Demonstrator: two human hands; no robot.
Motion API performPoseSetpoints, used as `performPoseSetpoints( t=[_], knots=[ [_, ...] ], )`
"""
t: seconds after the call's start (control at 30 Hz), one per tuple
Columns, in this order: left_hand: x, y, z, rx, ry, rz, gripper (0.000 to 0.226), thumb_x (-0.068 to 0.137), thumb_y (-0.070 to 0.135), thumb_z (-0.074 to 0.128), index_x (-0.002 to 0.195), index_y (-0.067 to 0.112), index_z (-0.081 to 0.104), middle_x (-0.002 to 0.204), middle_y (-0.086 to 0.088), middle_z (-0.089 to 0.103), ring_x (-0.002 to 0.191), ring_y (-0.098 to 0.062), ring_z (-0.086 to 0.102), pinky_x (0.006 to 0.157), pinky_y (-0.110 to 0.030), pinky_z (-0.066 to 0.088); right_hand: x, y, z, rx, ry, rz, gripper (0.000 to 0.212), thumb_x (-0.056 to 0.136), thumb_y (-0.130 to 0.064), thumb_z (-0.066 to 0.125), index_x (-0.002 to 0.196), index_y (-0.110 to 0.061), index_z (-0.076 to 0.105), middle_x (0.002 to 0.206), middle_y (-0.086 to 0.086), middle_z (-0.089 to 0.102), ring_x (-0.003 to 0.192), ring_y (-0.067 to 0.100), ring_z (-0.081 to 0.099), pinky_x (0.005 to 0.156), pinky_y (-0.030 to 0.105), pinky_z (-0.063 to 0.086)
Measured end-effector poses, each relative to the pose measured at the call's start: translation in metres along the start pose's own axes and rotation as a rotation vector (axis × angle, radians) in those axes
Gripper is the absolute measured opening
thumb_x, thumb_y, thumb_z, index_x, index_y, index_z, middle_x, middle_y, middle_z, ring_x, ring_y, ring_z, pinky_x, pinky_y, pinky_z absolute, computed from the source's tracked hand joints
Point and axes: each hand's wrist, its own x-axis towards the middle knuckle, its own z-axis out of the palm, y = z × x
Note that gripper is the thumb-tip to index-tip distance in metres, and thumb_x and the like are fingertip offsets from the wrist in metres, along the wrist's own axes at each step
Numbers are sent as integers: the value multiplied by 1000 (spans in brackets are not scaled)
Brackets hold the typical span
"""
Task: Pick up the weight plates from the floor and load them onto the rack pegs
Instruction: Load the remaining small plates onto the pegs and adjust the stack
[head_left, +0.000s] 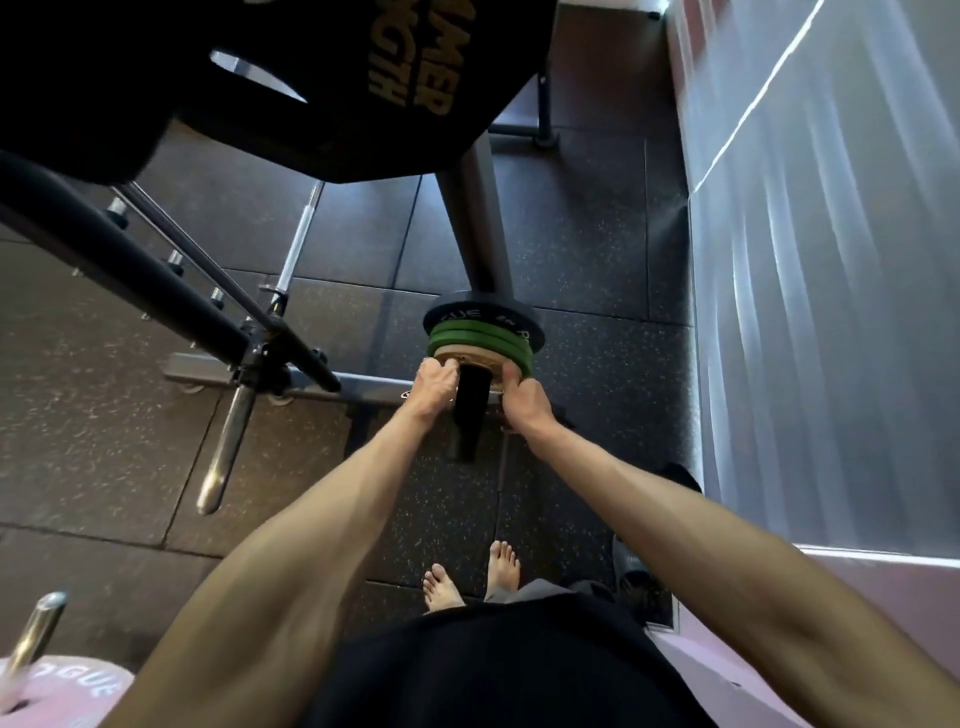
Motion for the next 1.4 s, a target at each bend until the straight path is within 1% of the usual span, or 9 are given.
performPoseSetpoints(
  t=[0.2, 0.43, 0.53, 0.63, 0.77, 0.87, 1.1, 1.27, 1.4],
  knots=[
    [12, 17, 7, 3, 36, -18, 31, 99, 11, 43, 68, 5, 48, 66, -4, 37, 64, -19, 38, 42, -17, 29, 20, -18, -12, -54, -42, 77, 67, 104, -54, 26, 121, 0, 61, 109, 18, 68, 102, 34, 66, 86, 43, 54],
    [3, 20, 1, 74, 64, -11, 30, 98, 21, 46, 109, -3, 59, 104, -18, 60, 96, -28, 57, 66, -30, 43, 22, -23, -27, -203, -94, 90, 69, 102, -58, 28, 119, 1, 62, 112, 19, 67, 102, 37, 66, 84, 47, 58],
    [-5, 29, -19, 83, 163, 17, 36, 94, 22, 52, 119, -2, 60, 118, -20, 63, 113, -33, 58, 91, -34, 45, 9, -37, -37, -304, -30, -14, 58, 104, -49, 34, 114, -1, 64, 111, 16, 68, 98, 34, 66, 83, 40, 54],
    [-14, 39, -45, -15, 236, 75, 22, 90, 21, 54, 99, 7, 68, 104, -16, 70, 102, -30, 66, 85, -36, 51, -11, -58, -41, -351, 52, -138, 45, 102, -42, 42, 111, -4, 64, 113, 13, 68, 104, 33, 64, 89, 39, 50],
    [-51, 69, -83, -187, 204, 198, 14, 95, 15, 51, 85, 12, 60, 85, -14, 68, 63, -22, 63, 52, -24, 50, -55, -96, -43, -273, 114, -305, 37, 101, -36, 48, 112, -6, 65, 110, 14, 69, 101, 30, 65, 87, 39, 51],
    [-93, 89, -113, -276, 163, 311, 18, 97, 16, 51, 104, 4, 62, 87, -16, 68, 61, -21, 63, 59, -29, 52, -97, -119, -43, -190, 155, -414, 30, 100, -33, 50, 107, -8, 64, 105, 14, 70, 97, 30, 67, 85, 39, 53],
    [-176, 121, -182, -563, 234, 465, 20, 98, 15, 42, 103, 7, 59, 80, -12, 63, 65, -24, 61, 60, -30, 49, -185, -154, -68, 60, 373, -506, 26, 96, -13, 43, 115, -2, 56, 114, 18, 66, 104, 35, 64, 91, 44, 53],
    [-212, 163, -210, -699, 361, 541, 56, 94, 53, 40, 115, 4, 56, 102, -18, 61, 108, -38, 62, 94, -52, 50, -234, -194, -97, 295, 591, -785, 32, 106, -26, 34, 119, -3, 52, 116, 15, 60, 103, 28, 57, 80, 30, 36],
    [-234, 195, -218, -718, 433, 625, 78, 96, 58, 40, 150, 5, 21, 149, -21, 38, 135, -36, 42, 111, -45, 37, -257, -240, -110, 302, 689, -1067, 42, 106, -32, 38, 138, -5, 45, 133, 15, 51, 122, 26, 48, 96, 27, 35]
  ],
)
